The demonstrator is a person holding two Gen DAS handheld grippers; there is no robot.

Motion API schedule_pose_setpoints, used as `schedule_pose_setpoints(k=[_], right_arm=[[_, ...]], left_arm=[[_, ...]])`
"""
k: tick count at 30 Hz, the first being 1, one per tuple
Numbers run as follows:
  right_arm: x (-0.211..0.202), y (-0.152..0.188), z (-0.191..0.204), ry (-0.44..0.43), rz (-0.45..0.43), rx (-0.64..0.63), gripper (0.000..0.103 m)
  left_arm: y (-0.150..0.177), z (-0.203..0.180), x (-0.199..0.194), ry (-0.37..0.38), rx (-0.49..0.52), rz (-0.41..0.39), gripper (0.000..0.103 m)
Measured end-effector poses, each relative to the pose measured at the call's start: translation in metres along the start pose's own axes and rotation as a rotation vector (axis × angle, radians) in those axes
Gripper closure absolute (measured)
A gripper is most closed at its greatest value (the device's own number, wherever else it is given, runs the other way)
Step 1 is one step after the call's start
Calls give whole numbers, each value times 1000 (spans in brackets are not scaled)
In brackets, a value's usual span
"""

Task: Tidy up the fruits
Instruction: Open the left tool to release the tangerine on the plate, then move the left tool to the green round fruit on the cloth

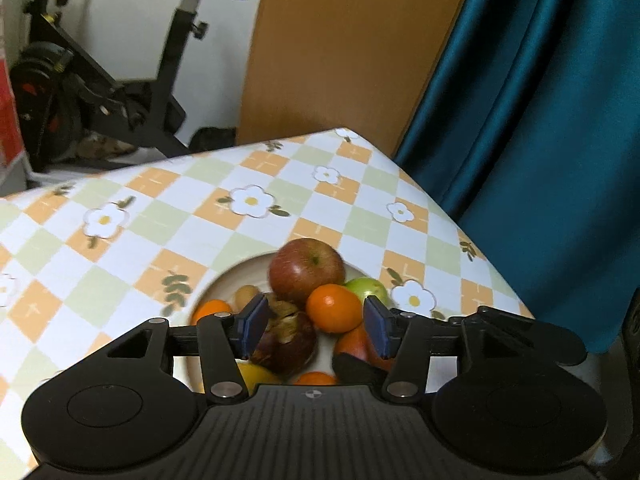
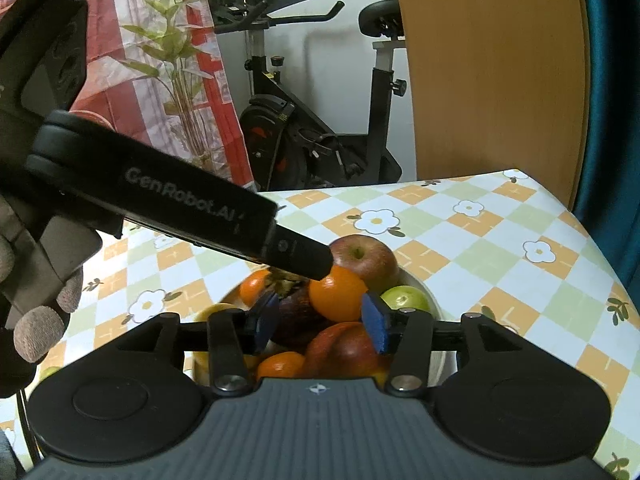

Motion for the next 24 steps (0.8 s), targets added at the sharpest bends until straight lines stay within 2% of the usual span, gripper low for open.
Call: schedule_pose_setpoints(k=[15, 24], right_arm=[[-3, 7, 58, -91, 8, -66, 53], [2, 15, 92, -147, 34, -104, 53]], left_arm=[[25, 74, -84, -150, -154, -105, 48], [51, 118, -131, -253, -190, -150, 48]])
Point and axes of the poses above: each gripper's, at about its wrist camera, not at the fingertips, and x roughly the way its jaws point, z to its left, y to its underside, the point moved 6 cm from there along x, roughly the way its jaws point, and after that the axes turned 4 degrees about -y, right-handed, at the moved point
